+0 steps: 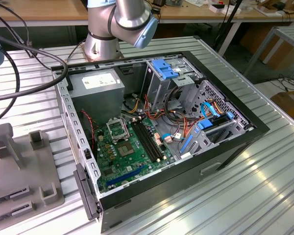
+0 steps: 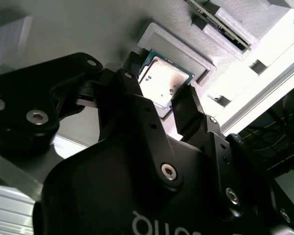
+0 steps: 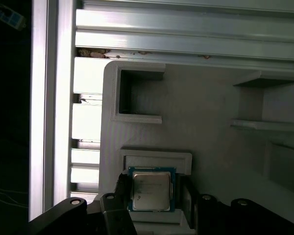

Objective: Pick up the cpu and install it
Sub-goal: 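Pick up the cpu and move it towards the insertion slot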

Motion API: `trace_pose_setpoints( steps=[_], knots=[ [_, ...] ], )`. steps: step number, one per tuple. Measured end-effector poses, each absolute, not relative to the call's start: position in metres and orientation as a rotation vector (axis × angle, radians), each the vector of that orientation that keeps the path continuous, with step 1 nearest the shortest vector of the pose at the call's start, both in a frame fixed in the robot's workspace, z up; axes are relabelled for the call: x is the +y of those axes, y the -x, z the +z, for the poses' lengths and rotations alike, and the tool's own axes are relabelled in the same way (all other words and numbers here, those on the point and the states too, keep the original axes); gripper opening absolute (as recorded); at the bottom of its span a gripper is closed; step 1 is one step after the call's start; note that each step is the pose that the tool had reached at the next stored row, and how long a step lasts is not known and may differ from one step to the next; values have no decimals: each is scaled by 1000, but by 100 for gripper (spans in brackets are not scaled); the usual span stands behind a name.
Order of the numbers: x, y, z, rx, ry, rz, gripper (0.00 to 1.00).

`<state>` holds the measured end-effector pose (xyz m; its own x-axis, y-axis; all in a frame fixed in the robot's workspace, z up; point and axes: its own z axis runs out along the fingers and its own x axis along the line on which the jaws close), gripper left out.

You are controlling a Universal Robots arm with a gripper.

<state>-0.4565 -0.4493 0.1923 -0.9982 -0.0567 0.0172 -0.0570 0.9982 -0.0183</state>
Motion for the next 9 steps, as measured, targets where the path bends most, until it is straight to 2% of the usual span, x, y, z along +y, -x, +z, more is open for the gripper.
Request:
trace_pose_setpoints(
  steps=[9],
  knots=[
    [-449, 457, 193, -3122, -139, 29, 55]
  ],
)
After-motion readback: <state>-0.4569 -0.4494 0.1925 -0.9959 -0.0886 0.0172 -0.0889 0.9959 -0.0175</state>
